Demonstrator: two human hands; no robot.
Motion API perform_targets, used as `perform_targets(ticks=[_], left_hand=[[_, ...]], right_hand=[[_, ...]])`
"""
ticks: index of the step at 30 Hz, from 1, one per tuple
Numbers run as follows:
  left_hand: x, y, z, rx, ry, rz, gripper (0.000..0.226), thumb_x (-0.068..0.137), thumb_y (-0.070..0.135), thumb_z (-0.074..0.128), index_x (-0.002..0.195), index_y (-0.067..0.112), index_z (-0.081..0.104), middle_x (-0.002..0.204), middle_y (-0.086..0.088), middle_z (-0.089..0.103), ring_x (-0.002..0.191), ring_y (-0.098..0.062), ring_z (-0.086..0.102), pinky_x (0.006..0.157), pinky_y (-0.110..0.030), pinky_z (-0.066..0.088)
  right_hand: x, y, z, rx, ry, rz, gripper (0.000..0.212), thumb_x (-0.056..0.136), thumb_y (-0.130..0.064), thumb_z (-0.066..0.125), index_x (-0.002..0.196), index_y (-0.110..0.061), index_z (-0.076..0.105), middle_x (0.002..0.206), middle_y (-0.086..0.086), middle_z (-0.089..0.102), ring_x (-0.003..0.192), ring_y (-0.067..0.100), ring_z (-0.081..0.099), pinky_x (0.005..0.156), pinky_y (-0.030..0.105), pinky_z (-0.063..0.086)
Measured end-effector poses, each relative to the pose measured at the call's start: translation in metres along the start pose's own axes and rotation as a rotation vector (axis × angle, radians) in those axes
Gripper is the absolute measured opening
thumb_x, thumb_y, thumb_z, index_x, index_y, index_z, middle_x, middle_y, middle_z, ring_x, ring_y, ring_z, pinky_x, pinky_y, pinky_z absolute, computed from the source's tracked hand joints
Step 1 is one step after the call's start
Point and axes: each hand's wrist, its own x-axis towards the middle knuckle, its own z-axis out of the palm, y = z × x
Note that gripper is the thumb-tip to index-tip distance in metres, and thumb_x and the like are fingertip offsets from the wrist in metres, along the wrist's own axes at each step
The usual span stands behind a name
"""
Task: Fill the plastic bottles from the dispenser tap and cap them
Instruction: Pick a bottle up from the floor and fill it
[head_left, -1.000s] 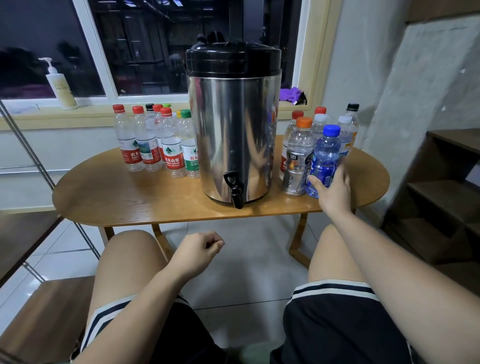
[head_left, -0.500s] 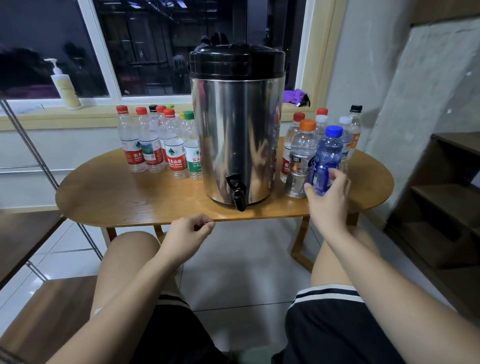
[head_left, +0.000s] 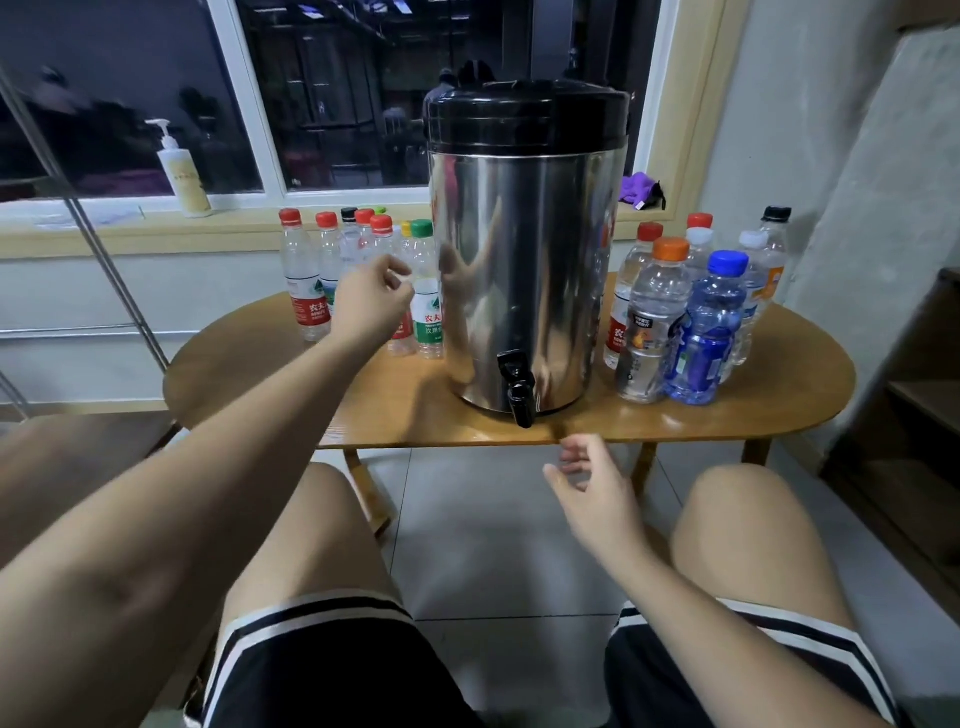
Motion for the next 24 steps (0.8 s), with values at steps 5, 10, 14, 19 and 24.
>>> perform_targets(ticks=[5,10,14,19,24], left_hand=[[0.057,0.022,-0.010,0.141,0.005,0.110,0.042,0.095,0.011,0.067,0.137,0.019,0.062,0.134,-0.001,0.060,0.109,-0.021,0.063,0.086,-0.033,0.052],[0.086,0.033,-0.015,0.358,-0.201,0.224,0.062,0.095,0.001,0.058,0.154,0.018,0.053,0.159,-0.008,0.048,0.138,-0.035,0.055,0.107,-0.044,0.051],[0.084,0.030,-0.007,0.421,-0.287,0.266,0.050,0.101,0.011,0.063,0.150,0.013,0.055,0.149,-0.015,0.060,0.132,-0.036,0.058,0.100,-0.040,0.046],[0.072,0.019,-0.012,0.309,-0.126,0.242,0.031,0.103,0.023,0.071,0.133,0.019,0.064,0.129,-0.010,0.070,0.114,-0.032,0.064,0.089,-0.042,0.053],[0.043,0.012,-0.034,0.161,-0.019,0.231,0.029,0.101,0.026,0.076,0.129,0.020,0.070,0.125,-0.001,0.073,0.108,-0.022,0.066,0.087,-0.032,0.052]], right_hand=[[0.000,0.001,-0.001,0.009,-0.022,-0.024,0.027,0.096,-0.021,0.080,0.113,-0.031,0.062,0.109,-0.010,0.069,0.099,0.010,0.067,0.084,0.034,0.059],[0.001,0.001,-0.002,0.011,-0.010,-0.018,0.026,0.096,-0.020,0.081,0.111,-0.031,0.063,0.108,-0.010,0.070,0.097,0.008,0.068,0.081,0.026,0.055],[0.001,0.001,-0.002,0.014,-0.003,-0.013,0.024,0.096,-0.021,0.081,0.111,-0.030,0.064,0.108,-0.011,0.070,0.096,0.007,0.068,0.081,0.025,0.055],[0.000,0.002,0.000,0.016,-0.018,-0.013,0.024,0.096,-0.022,0.080,0.112,-0.029,0.065,0.109,-0.011,0.071,0.098,0.008,0.068,0.079,0.018,0.053],[-0.002,0.000,0.001,0.027,-0.029,0.004,0.023,0.096,-0.021,0.080,0.110,-0.030,0.064,0.107,-0.011,0.071,0.097,0.007,0.067,0.076,0.011,0.050]])
